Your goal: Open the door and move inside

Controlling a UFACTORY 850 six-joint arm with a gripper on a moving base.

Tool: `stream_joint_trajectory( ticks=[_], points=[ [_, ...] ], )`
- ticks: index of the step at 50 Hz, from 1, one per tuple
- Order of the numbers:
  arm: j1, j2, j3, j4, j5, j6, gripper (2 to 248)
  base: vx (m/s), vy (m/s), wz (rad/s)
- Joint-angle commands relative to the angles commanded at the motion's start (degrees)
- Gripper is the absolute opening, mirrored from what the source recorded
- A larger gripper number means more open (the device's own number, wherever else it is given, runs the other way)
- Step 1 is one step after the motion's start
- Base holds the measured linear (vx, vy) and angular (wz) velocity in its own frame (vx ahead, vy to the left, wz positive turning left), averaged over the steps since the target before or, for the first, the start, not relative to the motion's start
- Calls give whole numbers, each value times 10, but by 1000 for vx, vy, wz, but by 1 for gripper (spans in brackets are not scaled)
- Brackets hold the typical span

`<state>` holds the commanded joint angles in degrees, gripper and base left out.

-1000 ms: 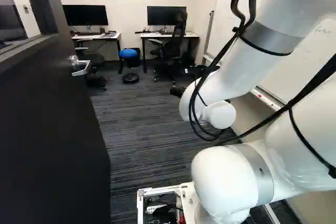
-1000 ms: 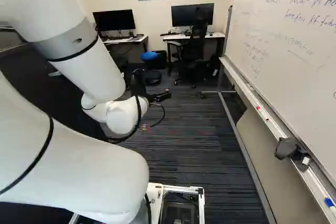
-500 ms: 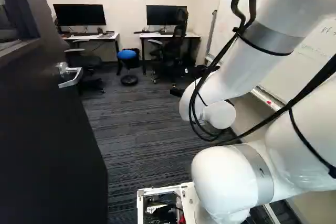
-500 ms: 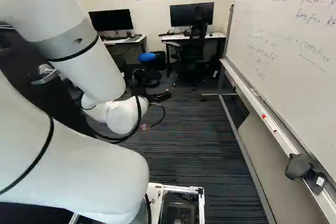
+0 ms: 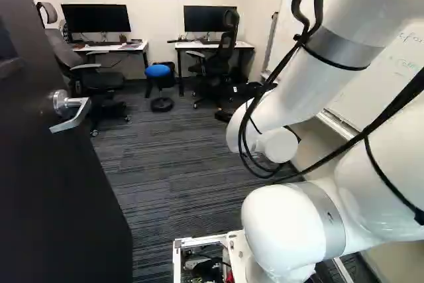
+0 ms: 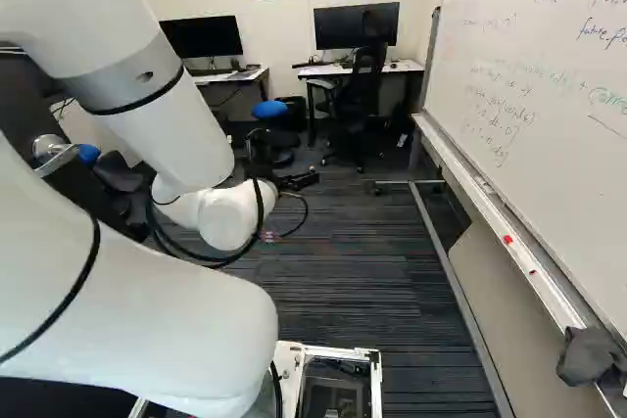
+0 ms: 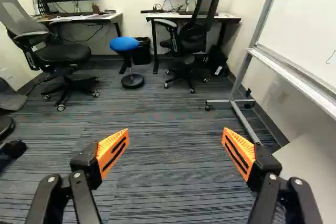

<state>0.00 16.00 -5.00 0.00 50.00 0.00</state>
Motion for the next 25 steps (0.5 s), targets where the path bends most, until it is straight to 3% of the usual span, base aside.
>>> stream_joint_trajectory(
  ticks=[25],
  points=[
    [0, 0, 0, 0, 0, 0, 247, 177, 5, -13]
  ],
)
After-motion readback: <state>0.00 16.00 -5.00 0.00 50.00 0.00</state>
